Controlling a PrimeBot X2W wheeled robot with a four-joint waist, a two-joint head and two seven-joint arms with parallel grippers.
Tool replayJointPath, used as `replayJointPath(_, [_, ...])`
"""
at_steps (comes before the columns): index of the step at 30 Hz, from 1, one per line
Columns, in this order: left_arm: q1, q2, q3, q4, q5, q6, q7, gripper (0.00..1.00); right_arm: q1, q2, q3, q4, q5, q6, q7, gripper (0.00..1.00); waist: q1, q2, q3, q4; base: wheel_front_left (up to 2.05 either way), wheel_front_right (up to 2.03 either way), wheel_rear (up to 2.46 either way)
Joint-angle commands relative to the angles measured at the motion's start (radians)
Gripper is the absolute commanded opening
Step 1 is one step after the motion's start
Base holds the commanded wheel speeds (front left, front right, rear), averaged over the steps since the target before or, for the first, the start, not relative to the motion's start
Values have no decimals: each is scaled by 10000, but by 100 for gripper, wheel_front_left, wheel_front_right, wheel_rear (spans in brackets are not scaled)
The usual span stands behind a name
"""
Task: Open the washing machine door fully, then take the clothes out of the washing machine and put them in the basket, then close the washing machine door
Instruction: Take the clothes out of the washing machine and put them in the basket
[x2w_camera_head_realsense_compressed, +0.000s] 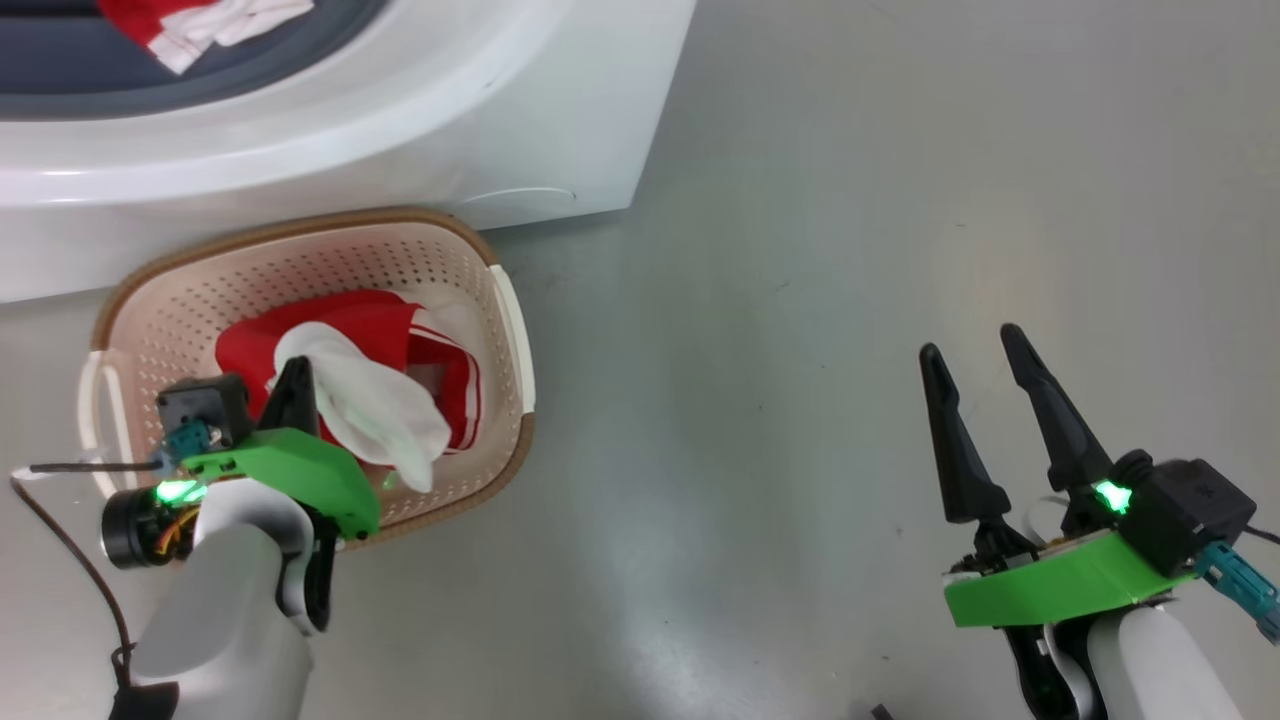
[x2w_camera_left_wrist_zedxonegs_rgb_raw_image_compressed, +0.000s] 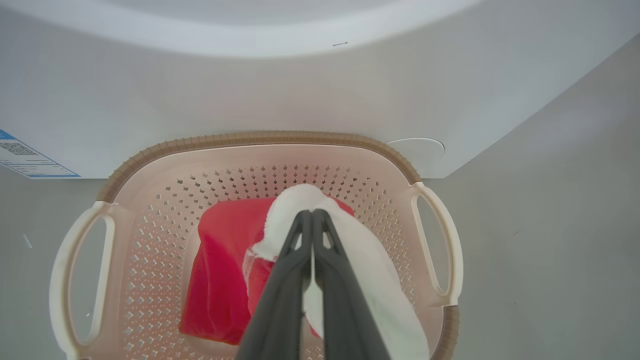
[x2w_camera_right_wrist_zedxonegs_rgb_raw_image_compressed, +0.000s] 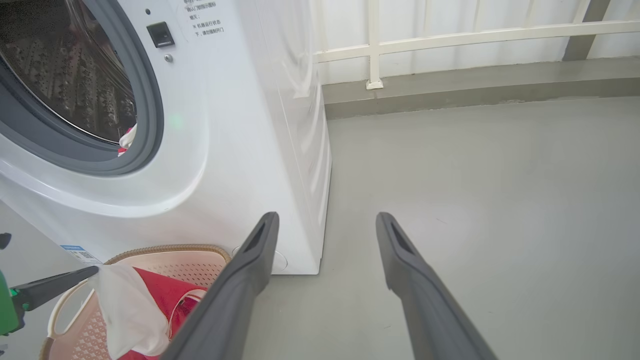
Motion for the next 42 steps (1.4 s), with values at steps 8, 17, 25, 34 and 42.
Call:
replayJointPath(8, [-506,411,451,1082,247,-258,-123,0,-260,-108,345,-132,154,62,-63,100,0,0,347,-492,0,0,0])
replayJointPath(17, [-889,383,484,2197,222,-280,-123,100,-294,-108,368,-72,180,62,-63,100,0,0,379,-617,0,0,0])
replayJointPath(25, [-943,453,491,2342,210,-241,-124,100,-316,-108,318,12,206,62,-63,100,0,0,182,-532,0,0,0])
replayJointPath(34, [-353,445,828,1182,231,-147,-124,100,-196,-108,238,127,204,62,-63,100,0,0,-387,-202,0,0,0])
replayJointPath(42, [327,291,1040,-336,578,-201,-124,100,-36,-108,22,190,138,62,-63,100,0,0,-1033,49,0,0,0])
